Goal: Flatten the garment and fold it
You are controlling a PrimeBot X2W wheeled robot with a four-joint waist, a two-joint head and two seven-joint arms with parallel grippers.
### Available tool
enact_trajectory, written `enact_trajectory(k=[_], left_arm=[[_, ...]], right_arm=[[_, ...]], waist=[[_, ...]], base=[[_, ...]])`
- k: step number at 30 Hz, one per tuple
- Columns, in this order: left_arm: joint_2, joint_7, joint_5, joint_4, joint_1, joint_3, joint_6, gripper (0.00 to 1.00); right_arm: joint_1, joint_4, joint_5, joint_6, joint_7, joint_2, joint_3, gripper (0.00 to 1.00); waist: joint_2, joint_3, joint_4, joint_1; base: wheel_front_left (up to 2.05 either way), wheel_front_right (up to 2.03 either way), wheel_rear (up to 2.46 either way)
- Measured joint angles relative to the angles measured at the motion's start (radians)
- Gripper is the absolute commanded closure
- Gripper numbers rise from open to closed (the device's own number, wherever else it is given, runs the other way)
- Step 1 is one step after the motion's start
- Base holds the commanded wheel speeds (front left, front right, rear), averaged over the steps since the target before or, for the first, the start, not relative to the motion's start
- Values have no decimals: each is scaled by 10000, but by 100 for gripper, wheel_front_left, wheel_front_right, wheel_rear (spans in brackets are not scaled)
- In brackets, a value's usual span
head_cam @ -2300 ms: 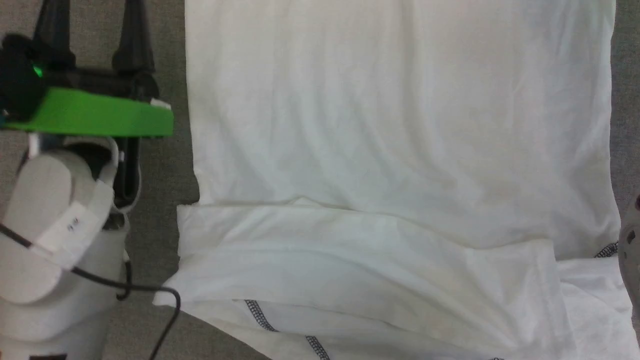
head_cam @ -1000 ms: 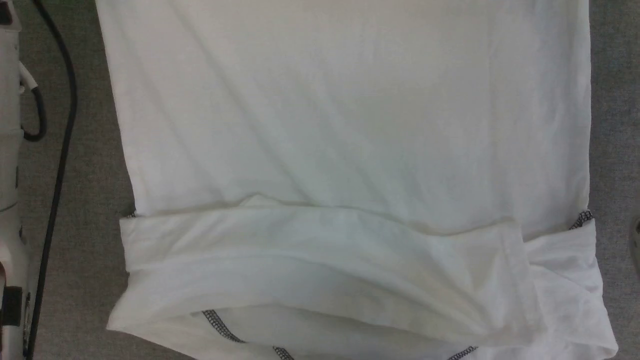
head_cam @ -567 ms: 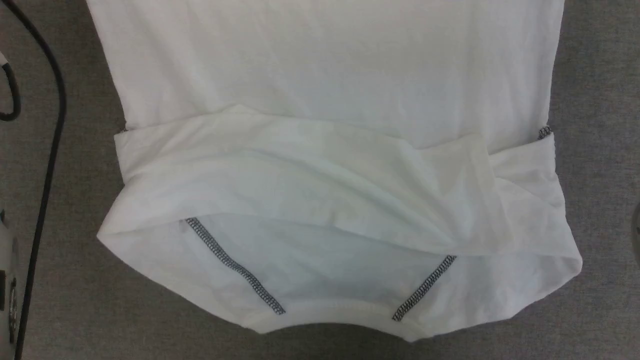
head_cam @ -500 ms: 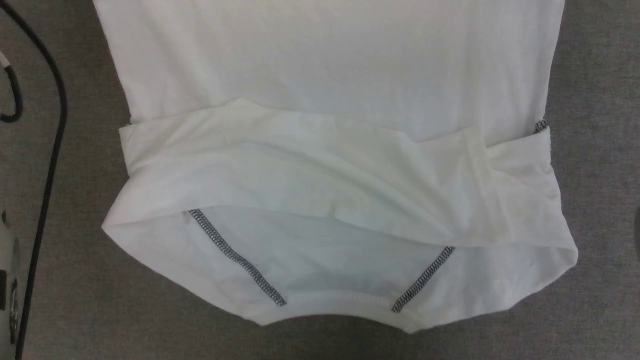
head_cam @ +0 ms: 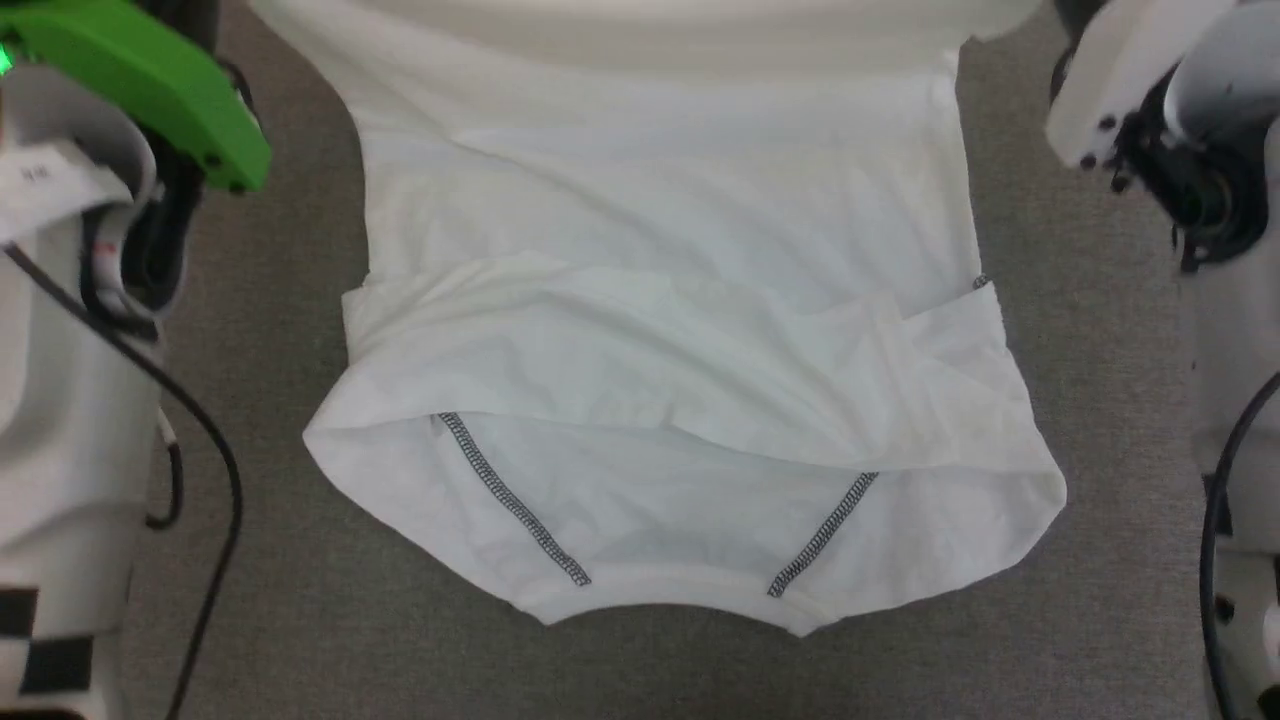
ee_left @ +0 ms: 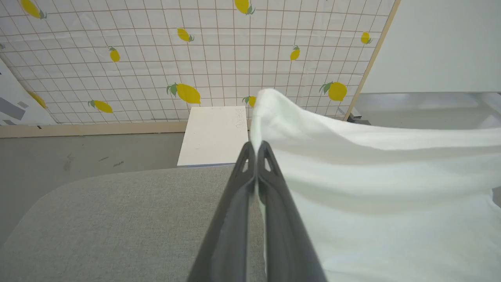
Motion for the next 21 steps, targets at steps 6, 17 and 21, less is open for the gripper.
enact_trajectory(k=[6,17,21], left_arm=[[-251,-232,-688,-1511,2935,270,594,100],[-1181,-639,-1450,-2336,6712,46,1158,100],[-1325,-842,-1588,-2322,7385,90,1244,100]], right_arm=[[2475,-863,1087,0,-92,249,-683,100],[6291,-2575,1659,-2,169,767,-1584,100],[7089,-2880,1592,0,198,941,-1885,100]], waist=[[0,-1165,34,0],[1,-2631,393,-1],[0,-2836,529,-1]], base=[[0,0,0],[0,0,0],[0,0,0]])
